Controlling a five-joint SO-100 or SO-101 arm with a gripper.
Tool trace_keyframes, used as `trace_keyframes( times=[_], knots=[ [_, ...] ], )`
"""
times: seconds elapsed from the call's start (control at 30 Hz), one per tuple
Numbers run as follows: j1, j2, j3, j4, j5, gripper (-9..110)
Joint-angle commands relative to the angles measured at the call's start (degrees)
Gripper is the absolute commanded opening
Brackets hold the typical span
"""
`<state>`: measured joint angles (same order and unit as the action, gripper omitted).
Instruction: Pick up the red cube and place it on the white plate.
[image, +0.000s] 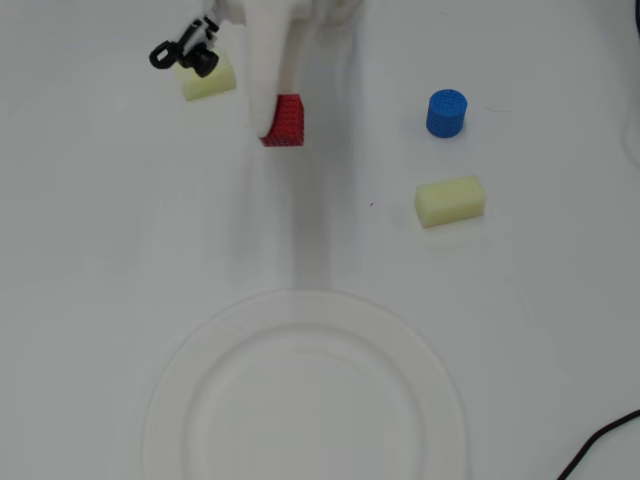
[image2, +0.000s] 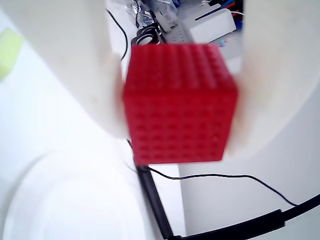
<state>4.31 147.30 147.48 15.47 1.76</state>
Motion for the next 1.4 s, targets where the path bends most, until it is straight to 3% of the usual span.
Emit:
trace_keyframes(
  times=[0.0, 0.27, 0.77, 1.0, 1.37],
  knots=[
    [0.8, -0.4, 0.4, -9.4, -2.5, 0],
    [1.2, -17.8, -5.5, -19.6, -3.4, 0],
    [0.7, -53.7, -24.3, -22.0, 2.1, 0],
    [-0.6, -55.5, -25.8, -19.8, 0.4, 0],
    [-2.5, -50.7, -26.8, -7.3, -3.6, 16]
  ],
)
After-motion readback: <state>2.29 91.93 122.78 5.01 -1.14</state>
